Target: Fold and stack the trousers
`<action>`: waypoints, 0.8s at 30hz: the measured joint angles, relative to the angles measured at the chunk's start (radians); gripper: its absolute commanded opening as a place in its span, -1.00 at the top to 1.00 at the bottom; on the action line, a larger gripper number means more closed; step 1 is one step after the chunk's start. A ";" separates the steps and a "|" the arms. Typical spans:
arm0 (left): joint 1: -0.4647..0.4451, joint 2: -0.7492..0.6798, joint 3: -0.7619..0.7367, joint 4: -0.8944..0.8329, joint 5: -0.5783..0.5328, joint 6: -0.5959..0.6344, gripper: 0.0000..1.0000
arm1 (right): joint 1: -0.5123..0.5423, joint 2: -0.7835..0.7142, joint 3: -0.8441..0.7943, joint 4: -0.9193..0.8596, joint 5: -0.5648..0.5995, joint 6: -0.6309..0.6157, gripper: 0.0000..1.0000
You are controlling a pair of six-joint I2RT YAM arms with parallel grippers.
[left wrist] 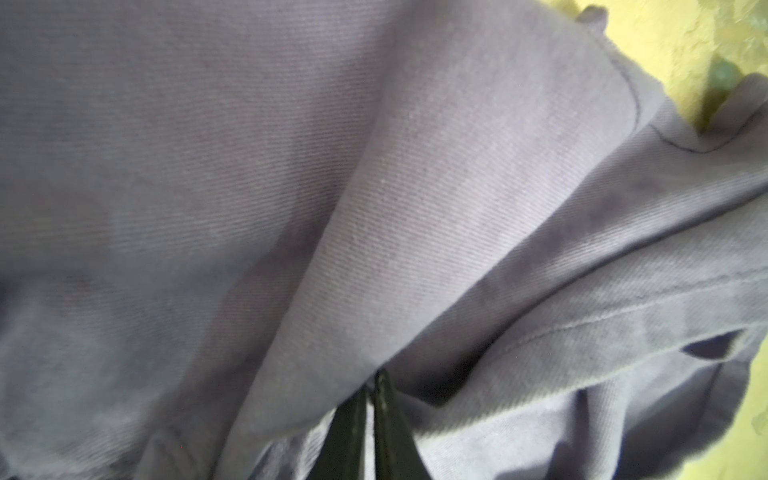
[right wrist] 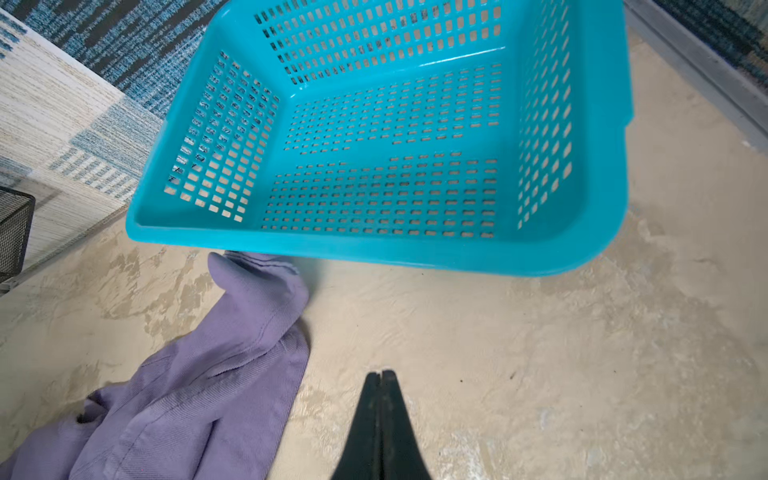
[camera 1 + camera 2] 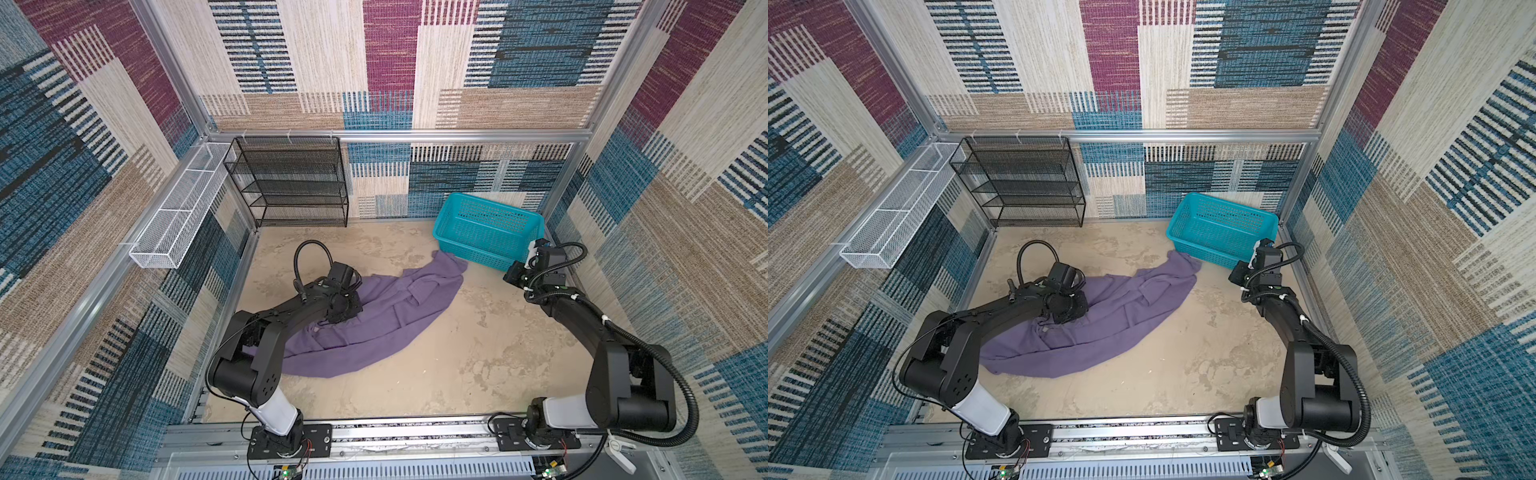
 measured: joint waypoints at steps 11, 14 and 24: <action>0.000 -0.007 -0.008 -0.001 0.000 0.000 0.76 | -0.010 0.360 0.256 -0.015 0.074 0.002 1.00; 0.000 -0.007 -0.007 -0.001 -0.001 0.000 0.76 | -0.017 0.385 0.290 -0.016 0.096 0.005 1.00; 0.000 -0.003 0.001 -0.002 0.000 0.003 0.75 | -0.085 0.420 0.383 -0.001 0.182 -0.014 1.00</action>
